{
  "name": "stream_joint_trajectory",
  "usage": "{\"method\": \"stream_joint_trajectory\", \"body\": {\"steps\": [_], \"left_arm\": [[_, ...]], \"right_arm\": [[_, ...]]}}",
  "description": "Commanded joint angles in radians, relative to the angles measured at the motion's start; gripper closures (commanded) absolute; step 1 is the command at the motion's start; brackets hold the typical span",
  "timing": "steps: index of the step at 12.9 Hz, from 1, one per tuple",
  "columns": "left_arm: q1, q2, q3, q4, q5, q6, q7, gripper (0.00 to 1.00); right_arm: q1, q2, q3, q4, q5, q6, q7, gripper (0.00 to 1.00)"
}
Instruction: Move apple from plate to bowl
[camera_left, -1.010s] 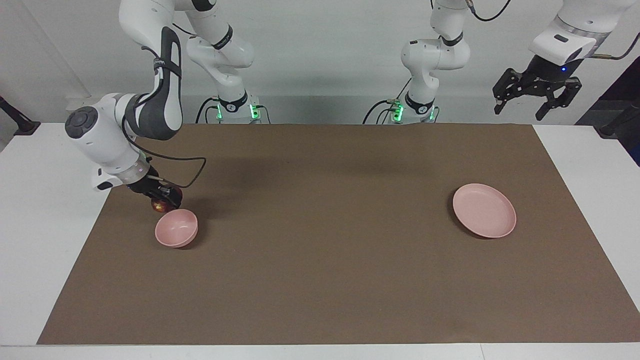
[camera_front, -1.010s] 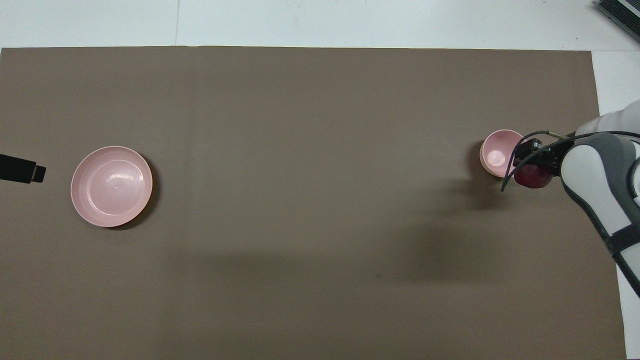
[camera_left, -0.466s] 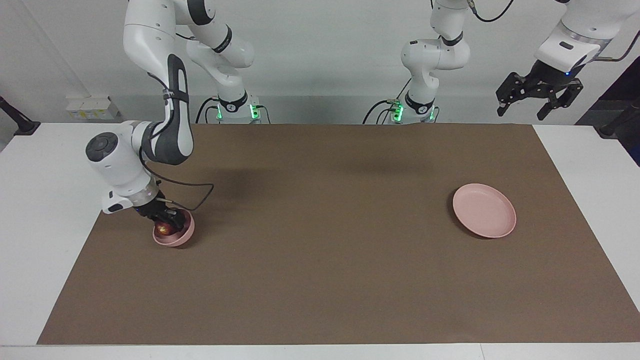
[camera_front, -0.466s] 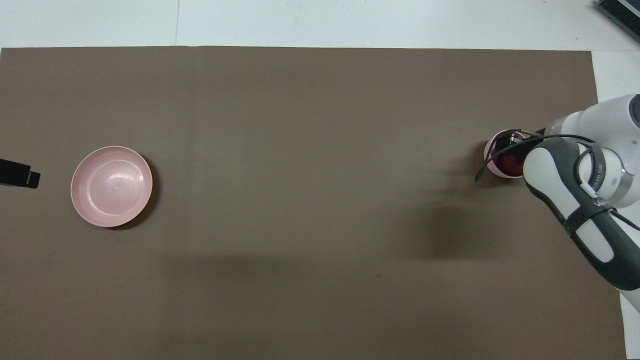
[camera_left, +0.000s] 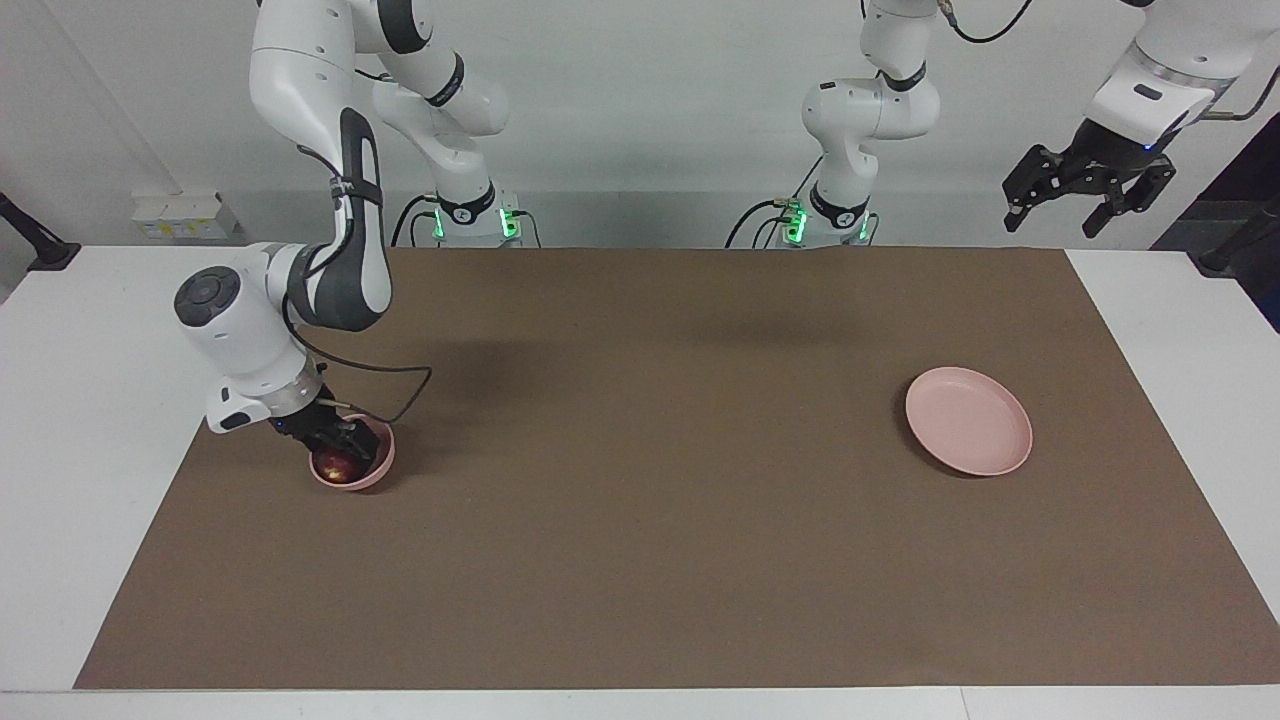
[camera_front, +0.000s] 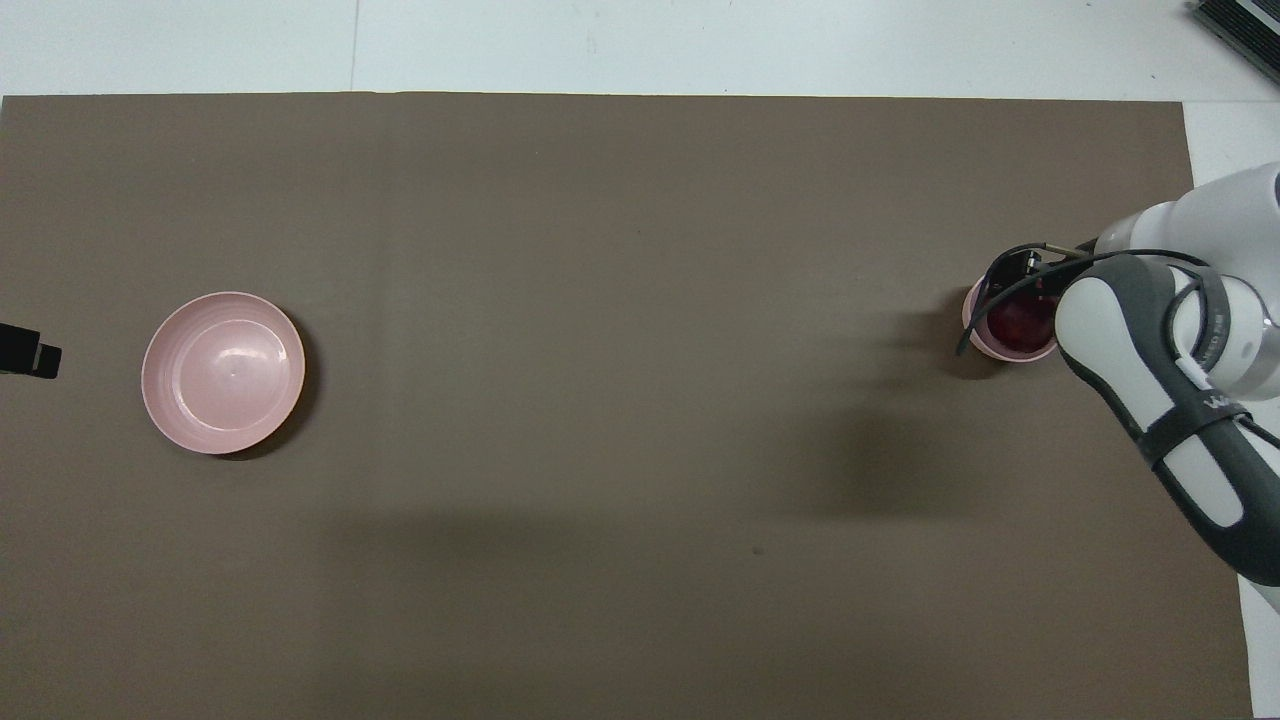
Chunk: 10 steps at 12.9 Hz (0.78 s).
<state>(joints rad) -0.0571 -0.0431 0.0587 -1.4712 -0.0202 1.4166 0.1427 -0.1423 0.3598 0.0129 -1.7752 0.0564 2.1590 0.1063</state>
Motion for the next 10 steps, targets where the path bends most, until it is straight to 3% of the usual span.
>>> {"method": "stream_joint_trajectory", "body": {"steps": [1, 7, 10], "left_arm": [[0.002, -0.026, -0.004, -0.026, 0.016, -0.001, -0.009, 0.0], [0.0, -0.026, -0.004, -0.026, 0.014, -0.007, -0.009, 0.0], [0.0, -0.026, -0.004, -0.026, 0.014, -0.007, -0.009, 0.0]], "right_arm": [[-0.006, -0.033, 0.009, 0.048, -0.017, -0.074, -0.06, 0.0], [-0.003, -0.156, 0.01, 0.063, -0.032, -0.177, -0.119, 0.0], [-0.006, -0.251, 0.009, 0.091, -0.061, -0.348, -0.111, 0.0]]}}
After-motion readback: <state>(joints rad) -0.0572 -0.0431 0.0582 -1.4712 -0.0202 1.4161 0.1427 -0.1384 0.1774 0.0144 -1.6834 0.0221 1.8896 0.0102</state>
